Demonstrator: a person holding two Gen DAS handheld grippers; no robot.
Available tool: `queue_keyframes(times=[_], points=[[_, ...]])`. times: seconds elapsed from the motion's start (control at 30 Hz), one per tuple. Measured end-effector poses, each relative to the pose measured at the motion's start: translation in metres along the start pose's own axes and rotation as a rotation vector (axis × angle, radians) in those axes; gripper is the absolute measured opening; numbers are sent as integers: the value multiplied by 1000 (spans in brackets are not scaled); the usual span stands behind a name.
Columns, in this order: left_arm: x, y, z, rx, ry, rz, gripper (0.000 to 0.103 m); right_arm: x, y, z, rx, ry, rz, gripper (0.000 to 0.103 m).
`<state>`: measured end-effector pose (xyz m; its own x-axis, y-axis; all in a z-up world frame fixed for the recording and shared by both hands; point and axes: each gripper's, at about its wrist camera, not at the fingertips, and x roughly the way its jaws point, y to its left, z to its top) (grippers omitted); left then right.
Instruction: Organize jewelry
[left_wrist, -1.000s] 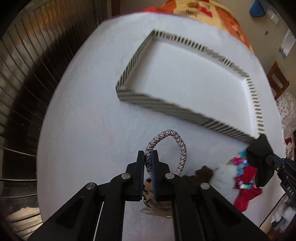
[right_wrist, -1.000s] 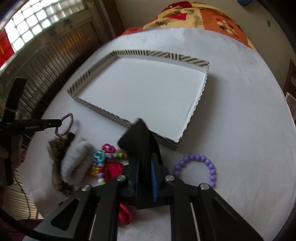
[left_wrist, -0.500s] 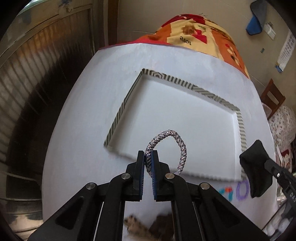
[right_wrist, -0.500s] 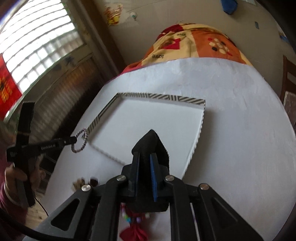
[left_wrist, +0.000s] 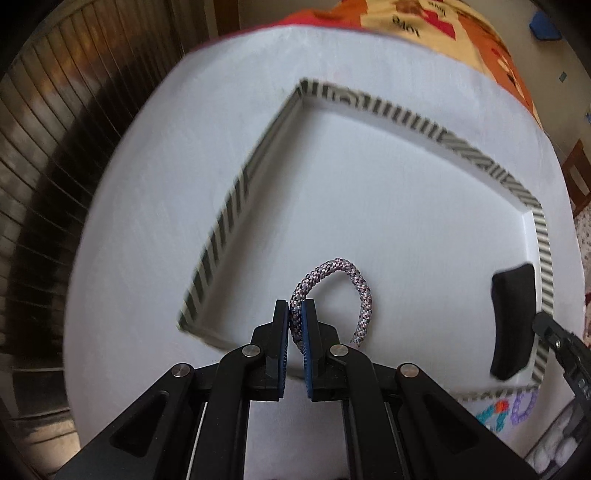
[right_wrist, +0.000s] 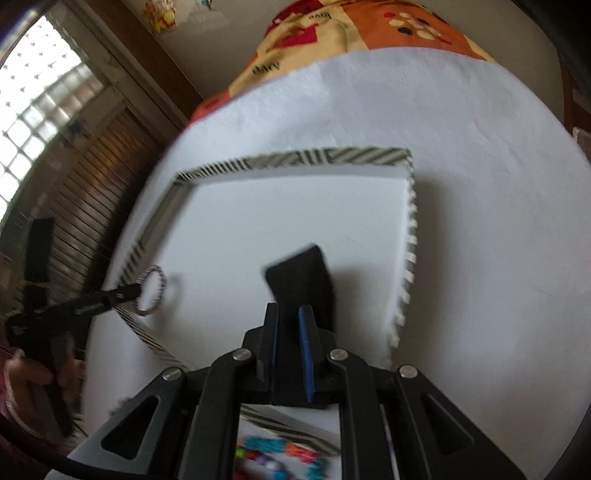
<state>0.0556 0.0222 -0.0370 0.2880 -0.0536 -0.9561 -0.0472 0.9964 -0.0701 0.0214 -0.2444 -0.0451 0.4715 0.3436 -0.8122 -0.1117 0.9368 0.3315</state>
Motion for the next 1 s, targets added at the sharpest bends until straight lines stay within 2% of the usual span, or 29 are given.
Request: queue_keyframes(times=[0.2, 0.4, 0.5, 0.57, 0.6, 0.63, 0.67, 1.0], points=[[0, -12, -23, 21, 40, -52, 0, -1, -24, -2, -16, 32, -56, 8], [-10, -20, -33, 25, 6, -42, 0, -3, -24, 0, -43, 56, -77, 8], [-15, -21, -33, 28, -6, -14, 2, -4, -21, 0, -33, 55, -63, 19], [-21, -22, -34, 25, -16, -11, 13, -7, -15, -2, -42, 43, -66, 39], [-24, -22, -36, 23, -25, -12, 19, -10, -11, -2, -53, 33, -69, 45], [-28, -21, -37, 19, -38, -10, 20, -14, -7, -3, -64, 20, -65, 53], [-32, -22, -38, 18, -50, -1, 21, -18, -4, -4, -70, 9, -58, 56], [-72, -27, -62, 18, -129, 32, 21, -72, 25, -25, -126, -111, -61, 59]])
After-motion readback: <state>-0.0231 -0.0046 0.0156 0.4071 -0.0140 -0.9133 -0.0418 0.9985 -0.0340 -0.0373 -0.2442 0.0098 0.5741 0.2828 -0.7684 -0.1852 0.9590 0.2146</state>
